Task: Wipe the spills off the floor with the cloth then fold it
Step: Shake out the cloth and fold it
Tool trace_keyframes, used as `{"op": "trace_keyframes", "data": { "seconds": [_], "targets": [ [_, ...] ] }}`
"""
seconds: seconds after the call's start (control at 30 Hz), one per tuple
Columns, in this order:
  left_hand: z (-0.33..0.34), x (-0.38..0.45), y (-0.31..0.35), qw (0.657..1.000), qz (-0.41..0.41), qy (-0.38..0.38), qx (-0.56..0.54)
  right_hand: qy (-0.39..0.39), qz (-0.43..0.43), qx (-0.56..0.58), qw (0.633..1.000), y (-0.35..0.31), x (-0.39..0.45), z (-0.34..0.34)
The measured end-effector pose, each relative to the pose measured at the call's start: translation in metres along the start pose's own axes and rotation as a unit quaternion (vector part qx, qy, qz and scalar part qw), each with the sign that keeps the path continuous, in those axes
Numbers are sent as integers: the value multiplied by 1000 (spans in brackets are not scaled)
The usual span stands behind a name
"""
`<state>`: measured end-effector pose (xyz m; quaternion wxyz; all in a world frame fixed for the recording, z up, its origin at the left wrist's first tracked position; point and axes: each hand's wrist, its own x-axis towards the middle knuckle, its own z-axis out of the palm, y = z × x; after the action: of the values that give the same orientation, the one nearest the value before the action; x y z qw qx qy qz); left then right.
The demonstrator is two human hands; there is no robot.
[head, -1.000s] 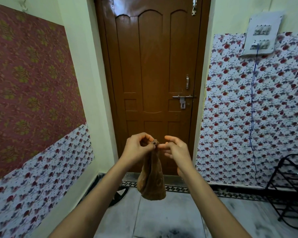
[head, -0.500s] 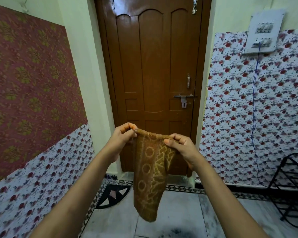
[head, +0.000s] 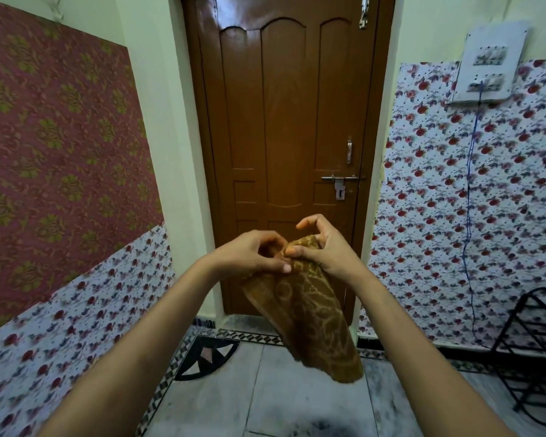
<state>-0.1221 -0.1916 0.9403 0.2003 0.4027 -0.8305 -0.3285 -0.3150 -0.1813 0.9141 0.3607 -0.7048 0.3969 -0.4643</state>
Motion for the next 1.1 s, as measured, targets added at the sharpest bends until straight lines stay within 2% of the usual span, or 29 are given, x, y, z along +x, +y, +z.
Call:
{"op": "trace_keyframes", "data": {
  "seconds": [0.1, 0.17, 0.27, 0.37, 0.5, 0.6, 0.7, 0.8, 0.87, 0.97, 1.1],
  "targets": [
    [1, 3, 10, 1000, 11, 11, -27, 56, 9, 79, 995, 6, -6, -3],
    [-1, 3, 18, 999, 29, 7, -22, 61, 38, 147, 987, 16, -14, -4],
    [-8, 5, 33, 999, 39, 8, -9, 1, 114, 180, 977, 31, -28, 1],
    [-21, 5, 47, 999, 41, 20, 9, -42, 168, 251, 952, 46, -37, 13],
    [-46, 1, 58, 993, 17, 112, -45, -29, 211, 259, 942, 58, -45, 19],
    [-67, -3, 58, 977, -12, 191, -98, -16, 205, 301, 931, 65, -49, 22],
    [-82, -9, 43, 960, -66, 239, -129, 39, 182, 409, 893, 66, -49, 24],
    [-81, -14, 17, 954, -125, 233, -140, 118, 180, 508, 834, 63, -42, 23],
    [-70, -16, -4, 949, -155, 226, -153, 169, 243, 488, 821, 64, -35, 23],
    [-44, -18, -32, 942, -183, 234, -158, 183, 345, 361, 847, 67, -28, 23],
    [2, -18, -64, 935, -217, 221, -173, 176, 386, 216, 879, 72, -19, 30]
  ]
}}
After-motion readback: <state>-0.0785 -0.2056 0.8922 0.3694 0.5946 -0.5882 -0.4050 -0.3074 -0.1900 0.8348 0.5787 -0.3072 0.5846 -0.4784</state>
